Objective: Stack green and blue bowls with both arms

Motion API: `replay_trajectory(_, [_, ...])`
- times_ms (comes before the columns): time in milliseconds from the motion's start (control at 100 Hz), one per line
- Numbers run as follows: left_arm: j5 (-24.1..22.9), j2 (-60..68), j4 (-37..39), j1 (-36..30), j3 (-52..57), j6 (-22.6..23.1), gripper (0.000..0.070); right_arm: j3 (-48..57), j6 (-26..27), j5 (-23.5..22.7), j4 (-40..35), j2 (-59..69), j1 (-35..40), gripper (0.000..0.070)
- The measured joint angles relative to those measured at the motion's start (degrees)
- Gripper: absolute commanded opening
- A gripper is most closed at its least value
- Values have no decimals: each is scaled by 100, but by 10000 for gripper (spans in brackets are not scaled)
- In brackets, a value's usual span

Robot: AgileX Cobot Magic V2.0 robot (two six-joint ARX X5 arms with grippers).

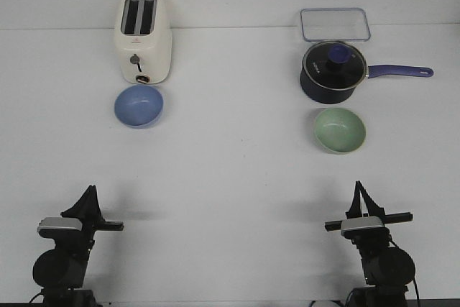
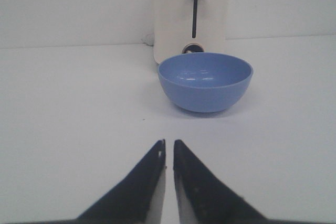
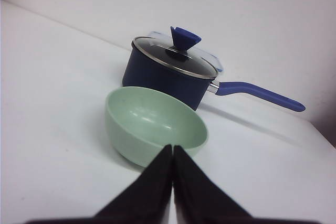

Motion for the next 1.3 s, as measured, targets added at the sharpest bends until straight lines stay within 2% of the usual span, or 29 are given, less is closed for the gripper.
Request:
replay_trajectory(920, [0,0,0,0,0,0,14,0,72,-39,2,0,0,0])
replay_trajectory(1040, [0,0,0,0,0,0,14,0,614,-42,2,0,0,0])
replay_trajectory(1220, [0,0,0,0,0,0,14,2,2105,114,-7,0,0,0])
replay_trajectory(1300, [0,0,0,0,0,0,14,105,2614,203,-295,2,0,0])
